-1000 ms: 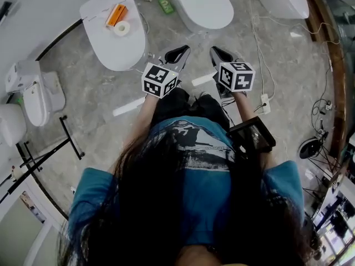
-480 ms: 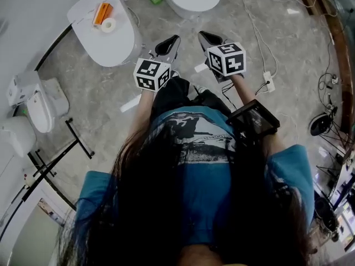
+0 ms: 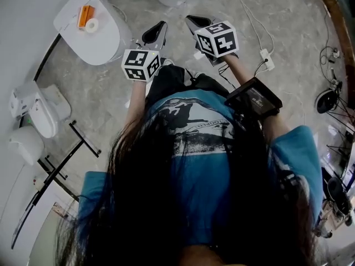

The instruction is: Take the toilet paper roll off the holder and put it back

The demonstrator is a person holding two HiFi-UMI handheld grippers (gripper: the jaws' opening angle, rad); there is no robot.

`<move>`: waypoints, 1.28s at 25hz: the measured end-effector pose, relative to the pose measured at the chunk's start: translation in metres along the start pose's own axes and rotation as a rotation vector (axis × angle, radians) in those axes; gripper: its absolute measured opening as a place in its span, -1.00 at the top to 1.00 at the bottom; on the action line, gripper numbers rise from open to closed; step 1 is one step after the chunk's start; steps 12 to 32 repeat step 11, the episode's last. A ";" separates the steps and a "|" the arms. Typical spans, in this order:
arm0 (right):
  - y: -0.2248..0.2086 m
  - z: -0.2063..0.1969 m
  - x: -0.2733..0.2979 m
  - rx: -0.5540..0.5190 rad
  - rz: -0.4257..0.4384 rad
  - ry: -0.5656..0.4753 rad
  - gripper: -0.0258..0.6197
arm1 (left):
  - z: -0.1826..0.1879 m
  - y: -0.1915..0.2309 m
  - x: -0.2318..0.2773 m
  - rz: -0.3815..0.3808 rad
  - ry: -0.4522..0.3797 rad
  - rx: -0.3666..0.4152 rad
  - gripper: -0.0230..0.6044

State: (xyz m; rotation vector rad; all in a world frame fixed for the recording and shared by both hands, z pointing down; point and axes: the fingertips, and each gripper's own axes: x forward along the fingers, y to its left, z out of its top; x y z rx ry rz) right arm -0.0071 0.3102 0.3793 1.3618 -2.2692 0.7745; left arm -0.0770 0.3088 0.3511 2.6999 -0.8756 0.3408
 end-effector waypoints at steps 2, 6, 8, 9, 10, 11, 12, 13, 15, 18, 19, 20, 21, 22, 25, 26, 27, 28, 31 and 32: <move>-0.003 -0.005 -0.005 0.001 0.003 0.004 0.86 | -0.001 -0.006 0.003 -0.001 0.003 0.001 0.87; -0.006 -0.015 -0.015 -0.005 0.010 0.011 0.85 | -0.002 -0.021 0.009 -0.008 -0.001 0.004 0.87; -0.010 -0.019 -0.022 0.000 0.008 0.010 0.85 | -0.004 -0.030 0.010 -0.014 0.005 0.013 0.87; -0.011 -0.021 -0.025 0.002 0.006 0.010 0.85 | -0.005 -0.034 0.011 -0.016 0.008 0.017 0.87; -0.013 -0.023 -0.028 0.005 0.005 0.011 0.85 | -0.006 -0.038 0.011 -0.018 0.012 0.020 0.87; -0.015 -0.026 -0.030 0.008 0.003 0.011 0.85 | -0.008 -0.042 0.011 -0.019 0.016 0.023 0.87; -0.015 -0.026 -0.030 0.008 0.003 0.011 0.85 | -0.008 -0.042 0.011 -0.019 0.016 0.023 0.87; -0.015 -0.026 -0.030 0.008 0.003 0.011 0.85 | -0.008 -0.042 0.011 -0.019 0.016 0.023 0.87; -0.015 -0.026 -0.030 0.008 0.003 0.011 0.85 | -0.008 -0.042 0.011 -0.019 0.016 0.023 0.87; -0.015 -0.026 -0.030 0.008 0.003 0.011 0.85 | -0.008 -0.042 0.011 -0.019 0.016 0.023 0.87; -0.015 -0.026 -0.030 0.008 0.003 0.011 0.85 | -0.008 -0.042 0.011 -0.019 0.016 0.023 0.87; -0.015 -0.026 -0.030 0.008 0.003 0.011 0.85 | -0.008 -0.042 0.011 -0.019 0.016 0.023 0.87; -0.015 -0.026 -0.030 0.008 0.003 0.011 0.85 | -0.008 -0.042 0.011 -0.019 0.016 0.023 0.87; -0.015 -0.026 -0.030 0.008 0.003 0.011 0.85 | -0.008 -0.042 0.011 -0.019 0.016 0.023 0.87; -0.015 -0.026 -0.030 0.008 0.003 0.011 0.85 | -0.008 -0.042 0.011 -0.019 0.016 0.023 0.87; -0.015 -0.026 -0.030 0.008 0.003 0.011 0.85 | -0.008 -0.042 0.011 -0.019 0.016 0.023 0.87; -0.015 -0.026 -0.030 0.008 0.003 0.011 0.85 | -0.008 -0.042 0.011 -0.019 0.016 0.023 0.87; -0.015 -0.026 -0.030 0.008 0.003 0.011 0.85 | -0.008 -0.042 0.011 -0.019 0.016 0.023 0.87; -0.015 -0.026 -0.030 0.008 0.003 0.011 0.85 | -0.008 -0.042 0.011 -0.019 0.016 0.023 0.87; -0.015 -0.026 -0.030 0.008 0.003 0.011 0.85 | -0.008 -0.042 0.011 -0.019 0.016 0.023 0.87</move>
